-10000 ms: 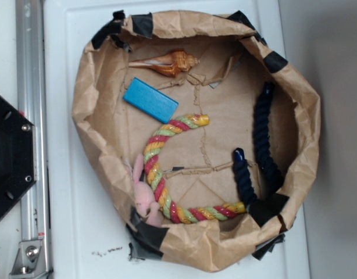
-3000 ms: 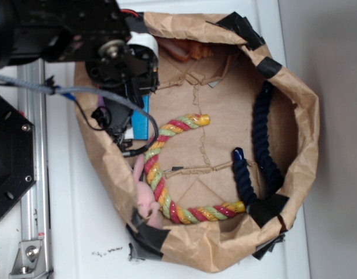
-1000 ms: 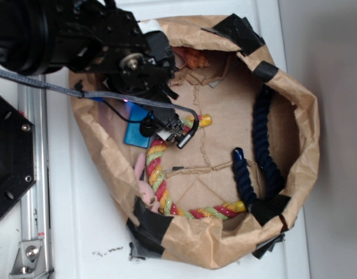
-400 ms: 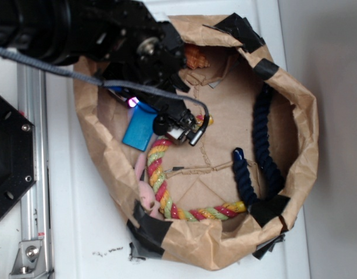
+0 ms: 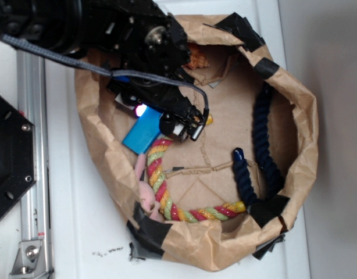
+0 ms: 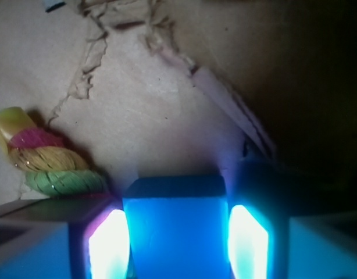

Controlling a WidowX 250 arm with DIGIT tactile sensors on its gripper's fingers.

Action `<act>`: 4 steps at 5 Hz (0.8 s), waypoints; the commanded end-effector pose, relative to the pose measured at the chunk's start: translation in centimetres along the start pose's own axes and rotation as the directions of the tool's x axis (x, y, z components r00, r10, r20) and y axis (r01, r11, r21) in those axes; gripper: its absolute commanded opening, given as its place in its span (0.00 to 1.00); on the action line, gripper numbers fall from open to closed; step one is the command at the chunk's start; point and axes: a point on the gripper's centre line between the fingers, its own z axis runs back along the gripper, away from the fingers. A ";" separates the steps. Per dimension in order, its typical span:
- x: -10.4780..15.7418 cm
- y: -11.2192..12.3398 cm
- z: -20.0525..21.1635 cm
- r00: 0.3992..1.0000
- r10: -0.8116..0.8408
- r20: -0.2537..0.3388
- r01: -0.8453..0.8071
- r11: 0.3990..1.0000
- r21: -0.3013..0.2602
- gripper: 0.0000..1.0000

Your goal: Grab the blue block.

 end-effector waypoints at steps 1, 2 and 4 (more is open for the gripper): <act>0.8 -2.1 4.0 0.954 -0.150 0.258 0.151 0.988 0.017 0.00; 1.7 -3.1 5.7 0.911 -0.267 0.314 0.276 0.961 0.016 0.00; 1.3 -4.5 8.2 0.791 -0.501 0.351 0.489 0.863 0.127 0.00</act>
